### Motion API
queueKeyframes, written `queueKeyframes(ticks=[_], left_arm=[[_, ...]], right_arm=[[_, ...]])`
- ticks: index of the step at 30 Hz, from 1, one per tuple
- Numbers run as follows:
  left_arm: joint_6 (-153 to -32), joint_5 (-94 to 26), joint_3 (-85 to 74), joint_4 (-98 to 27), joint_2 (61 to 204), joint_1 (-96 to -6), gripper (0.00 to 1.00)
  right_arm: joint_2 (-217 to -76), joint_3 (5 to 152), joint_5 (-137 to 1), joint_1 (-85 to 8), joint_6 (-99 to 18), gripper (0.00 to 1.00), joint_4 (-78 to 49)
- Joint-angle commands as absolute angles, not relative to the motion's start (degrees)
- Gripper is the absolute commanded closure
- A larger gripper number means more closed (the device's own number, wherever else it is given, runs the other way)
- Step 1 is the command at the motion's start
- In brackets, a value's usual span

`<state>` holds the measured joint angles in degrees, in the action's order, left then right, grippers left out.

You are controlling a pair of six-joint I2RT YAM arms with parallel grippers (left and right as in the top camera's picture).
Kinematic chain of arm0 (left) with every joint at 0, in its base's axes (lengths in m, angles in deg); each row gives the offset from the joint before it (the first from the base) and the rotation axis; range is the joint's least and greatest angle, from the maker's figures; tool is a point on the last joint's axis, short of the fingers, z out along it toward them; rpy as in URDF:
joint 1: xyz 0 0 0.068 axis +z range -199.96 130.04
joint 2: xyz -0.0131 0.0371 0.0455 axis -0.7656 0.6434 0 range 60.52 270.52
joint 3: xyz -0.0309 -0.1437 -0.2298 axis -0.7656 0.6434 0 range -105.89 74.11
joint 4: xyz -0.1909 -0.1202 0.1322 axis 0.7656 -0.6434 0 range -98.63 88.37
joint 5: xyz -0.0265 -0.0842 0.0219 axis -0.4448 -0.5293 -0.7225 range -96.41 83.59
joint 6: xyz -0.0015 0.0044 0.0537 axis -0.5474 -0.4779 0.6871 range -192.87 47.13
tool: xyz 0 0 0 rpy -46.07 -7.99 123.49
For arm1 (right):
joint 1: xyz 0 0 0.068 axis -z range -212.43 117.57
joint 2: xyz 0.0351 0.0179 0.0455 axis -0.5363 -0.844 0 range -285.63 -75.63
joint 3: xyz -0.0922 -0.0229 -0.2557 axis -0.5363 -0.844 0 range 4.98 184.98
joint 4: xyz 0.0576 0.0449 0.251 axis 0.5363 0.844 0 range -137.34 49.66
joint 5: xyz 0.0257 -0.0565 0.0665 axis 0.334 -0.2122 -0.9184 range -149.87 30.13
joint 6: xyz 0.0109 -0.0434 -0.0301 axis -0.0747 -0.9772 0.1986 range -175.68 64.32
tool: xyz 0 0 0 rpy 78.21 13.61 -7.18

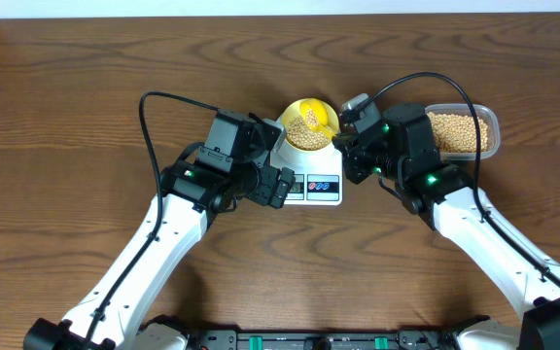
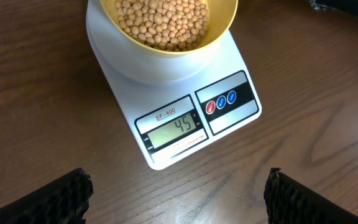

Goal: Scoop item into bowl and weigh 50g on scale
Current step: 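Tilt the scoop and pour soybeans gradually into the bowl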

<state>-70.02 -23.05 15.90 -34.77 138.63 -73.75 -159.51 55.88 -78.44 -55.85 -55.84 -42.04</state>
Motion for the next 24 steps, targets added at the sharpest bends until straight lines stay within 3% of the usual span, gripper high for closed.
queueKeyframes(ticks=[1, 10, 24], left_arm=[[-69.71, -23.73, 15.28, -34.8, 137.97, -73.77, 0.1], [-69.71, -23.73, 15.28, -34.82, 137.97, -73.77, 0.1], [-69.73, -23.73, 15.28, -34.82, 137.97, -73.77, 0.1]], right_arm=[[-158.66, 56.18, -78.46, -55.79, -49.9, 0.99, -42.19], [-158.66, 56.18, -78.87, -55.76, -45.26, 0.99, -42.19], [-158.68, 56.18, -78.85, -55.79, -58.55, 0.99, -41.71]])
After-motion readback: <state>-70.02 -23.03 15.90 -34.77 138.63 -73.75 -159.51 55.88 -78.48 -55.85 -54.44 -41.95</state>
